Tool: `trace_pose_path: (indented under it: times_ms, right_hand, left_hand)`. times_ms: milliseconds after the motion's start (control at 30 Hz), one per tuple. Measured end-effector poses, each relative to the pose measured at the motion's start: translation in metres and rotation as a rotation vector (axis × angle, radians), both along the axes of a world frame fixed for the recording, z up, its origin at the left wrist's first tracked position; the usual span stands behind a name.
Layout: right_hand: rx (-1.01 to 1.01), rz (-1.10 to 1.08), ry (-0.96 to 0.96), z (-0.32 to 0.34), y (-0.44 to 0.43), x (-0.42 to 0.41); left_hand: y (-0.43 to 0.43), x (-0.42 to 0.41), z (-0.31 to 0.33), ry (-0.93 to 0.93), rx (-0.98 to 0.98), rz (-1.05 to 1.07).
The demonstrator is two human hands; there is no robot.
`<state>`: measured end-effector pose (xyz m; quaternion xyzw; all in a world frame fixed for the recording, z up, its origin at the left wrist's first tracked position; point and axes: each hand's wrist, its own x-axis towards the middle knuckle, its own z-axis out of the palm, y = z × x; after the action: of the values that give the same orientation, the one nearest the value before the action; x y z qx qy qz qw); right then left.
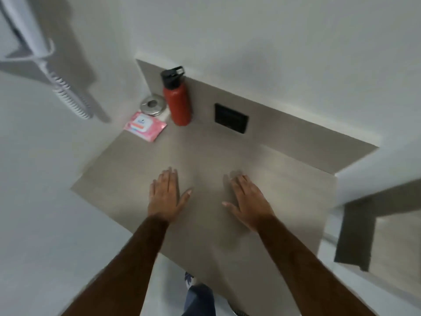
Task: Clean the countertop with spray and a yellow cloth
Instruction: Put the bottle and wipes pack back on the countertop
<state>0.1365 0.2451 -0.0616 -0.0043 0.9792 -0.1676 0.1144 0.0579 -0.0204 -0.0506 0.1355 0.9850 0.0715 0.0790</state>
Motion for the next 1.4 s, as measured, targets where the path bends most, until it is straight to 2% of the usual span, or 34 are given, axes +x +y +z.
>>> trace_pose_path:
  times_ms: [133,233,367,533,633,767,900,1067,1267,1400]
  right_hand:
    - [0.014,0.049,0.007,-0.012,-0.046,-0.049]
    - [-0.039,-0.023,0.009,-0.014,-0.070,-0.092]
    - [-0.281,-0.265,0.090,-0.004,-0.097,-0.169]
    - [-0.516,-0.570,0.207,0.019,-0.129,-0.269]
    - [-0.590,-0.756,0.302,0.027,-0.150,-0.309]
    - [-0.660,-0.890,0.343,0.029,-0.165,-0.328]
    - [-0.715,-0.907,0.376,0.029,-0.163,-0.308]
    - [-0.763,-0.950,0.438,0.028,-0.147,-0.225]
    - [-0.772,-1.075,0.491,0.022,-0.087,-0.102]
    - [-0.729,-1.232,0.533,0.019,-0.031,-0.041]
  left_hand:
    - [-0.056,-0.032,-0.022,-0.063,0.018,0.193]
    - [-0.080,-0.050,-0.036,-0.044,-0.021,0.183]
    - [-0.092,-0.050,-0.057,0.078,0.002,0.112]
    - [-0.097,-0.054,-0.068,0.104,0.006,0.104]
    - [-0.097,-0.054,-0.070,0.113,0.028,0.112]
    - [-0.097,-0.053,-0.070,0.115,0.036,0.117]
    - [-0.098,-0.052,-0.068,0.103,0.021,0.105]
    - [-0.098,-0.050,-0.063,0.080,0.007,0.103]
    - [-0.093,-0.045,-0.056,0.072,0.003,0.106]
    - [-0.091,-0.042,-0.052,0.082,0.034,0.118]
